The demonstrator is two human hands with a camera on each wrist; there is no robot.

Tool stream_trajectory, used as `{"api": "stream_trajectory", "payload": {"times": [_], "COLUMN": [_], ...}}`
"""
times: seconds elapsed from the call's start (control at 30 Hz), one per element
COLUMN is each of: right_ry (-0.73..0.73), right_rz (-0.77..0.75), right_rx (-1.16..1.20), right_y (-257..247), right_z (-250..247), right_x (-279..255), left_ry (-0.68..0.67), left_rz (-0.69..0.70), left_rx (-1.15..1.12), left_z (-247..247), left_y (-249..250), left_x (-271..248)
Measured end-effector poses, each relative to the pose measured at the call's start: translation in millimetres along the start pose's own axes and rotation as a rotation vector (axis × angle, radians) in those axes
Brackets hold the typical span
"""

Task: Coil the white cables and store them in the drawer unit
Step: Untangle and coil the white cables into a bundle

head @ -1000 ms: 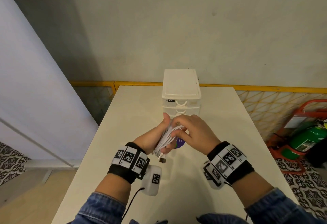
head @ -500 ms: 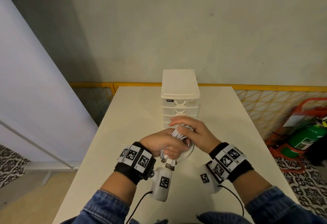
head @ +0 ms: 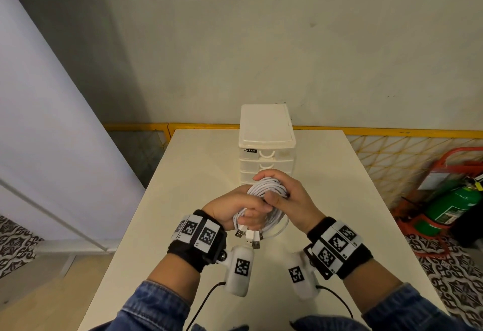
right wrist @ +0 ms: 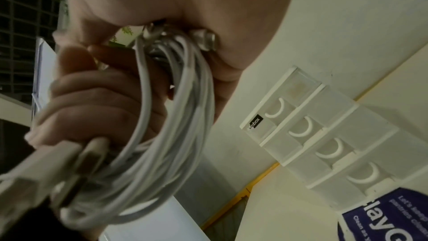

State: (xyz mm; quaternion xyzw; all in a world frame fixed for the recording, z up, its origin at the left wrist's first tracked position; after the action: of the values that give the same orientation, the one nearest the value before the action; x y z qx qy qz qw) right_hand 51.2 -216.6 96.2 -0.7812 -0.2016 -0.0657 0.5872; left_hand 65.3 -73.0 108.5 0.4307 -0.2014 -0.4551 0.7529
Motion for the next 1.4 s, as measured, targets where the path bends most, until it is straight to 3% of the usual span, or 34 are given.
{"api": "stream_trajectory", "payload": {"times": [0.3,0.5,0.63,0.93,1.17,1.4], "right_ry": [0.205,0.382,0.486,0.609,0.654,0.505], "right_rz": [0.081,0.131,0.206,0.283,0.399,0.410], "right_rx": [-0.018,-0.001,0.116,0.282,0.331,0.182], "right_y": [2.0,-3.4,-5.4,-11.3,-14.1,-17.0], "right_z": [5.2,5.8,11.1,20.3,28.7,42.3], "right_x": [1.5,-0.4,1.3,7.4,10.0,9.7], "left_ry": [0.152,0.549,0.667,0.748,0.643,0.686], "left_rz": [0.068,0.303,0.485,0.707,0.626,0.665], "left_rx": [0.164,0.471,0.652,0.844,0.749,0.413], "left_z": [-3.8,-11.8,-15.0,-13.3,-18.2,-25.8], "left_y": [-1.9,-4.1,-10.0,-21.6,-13.6,-15.5], "left_x": [5.5,11.3,13.7,9.4,-1.4,-13.3]}}
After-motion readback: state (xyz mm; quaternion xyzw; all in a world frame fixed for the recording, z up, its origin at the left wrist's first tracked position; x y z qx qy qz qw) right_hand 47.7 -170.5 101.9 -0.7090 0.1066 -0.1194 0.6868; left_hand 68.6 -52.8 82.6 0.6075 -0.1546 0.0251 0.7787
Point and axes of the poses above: each hand's wrist, its own x-axis towards the middle knuckle, its own z-axis out of the palm, y = z × x, the point moved 1 cm from there along x, towards the middle knuckle, and after that the axes turned 10 degrees about -x, right-handed, at the moved point
